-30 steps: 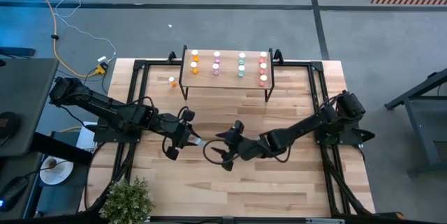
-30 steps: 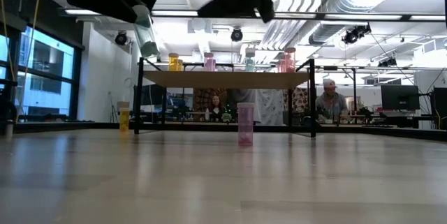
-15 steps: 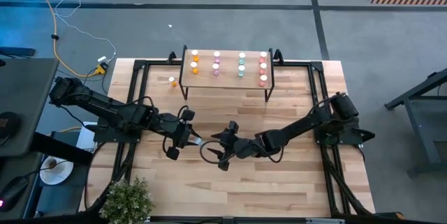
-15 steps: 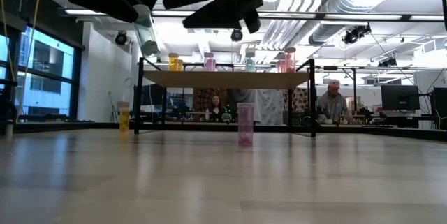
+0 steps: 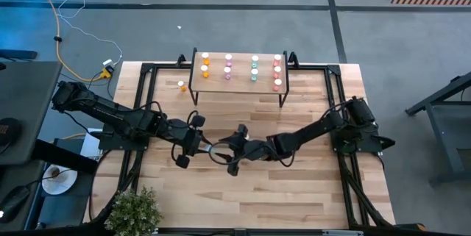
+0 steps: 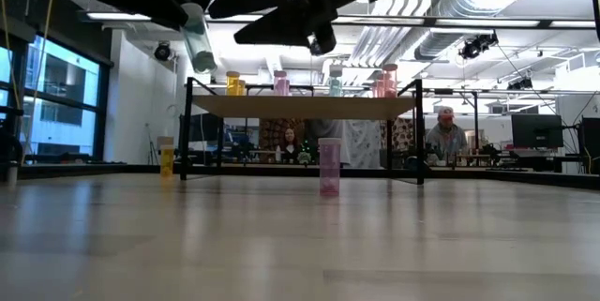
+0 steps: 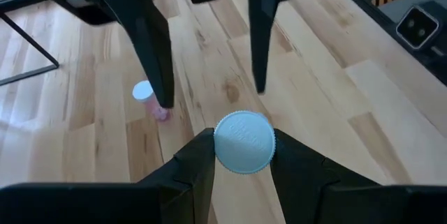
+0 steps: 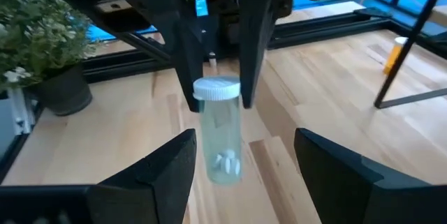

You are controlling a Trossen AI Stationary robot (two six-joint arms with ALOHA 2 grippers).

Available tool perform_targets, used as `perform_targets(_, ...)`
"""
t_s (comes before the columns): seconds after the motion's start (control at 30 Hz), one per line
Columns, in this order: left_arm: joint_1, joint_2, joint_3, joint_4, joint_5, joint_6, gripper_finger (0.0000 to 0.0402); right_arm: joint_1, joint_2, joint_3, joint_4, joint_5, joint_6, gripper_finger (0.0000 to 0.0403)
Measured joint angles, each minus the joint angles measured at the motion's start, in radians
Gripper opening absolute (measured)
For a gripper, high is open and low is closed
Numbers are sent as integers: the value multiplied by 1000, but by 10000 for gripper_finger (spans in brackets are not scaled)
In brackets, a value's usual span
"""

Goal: Pick and place medicine bottles onto shelf by color
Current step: Put the green pill bottle on the shelf aligned with the other green pill bottles

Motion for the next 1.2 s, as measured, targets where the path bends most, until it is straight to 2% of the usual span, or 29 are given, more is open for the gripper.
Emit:
perform_targets(0.3,0,0,0,65,-3,19,115,-11,0,0,23,-64,12,233)
perform_targets(0.63,0,0,0,97,-5,37,115,-29,0,0,23,-85,21,229)
perform_targets(1.0,0,0,0,129,-25,56,115,-56,0,0,24,-151,38,185)
perform_targets(1.2,1,0,0,135,-34,62,115,-64,0,0,24,-171,84,143)
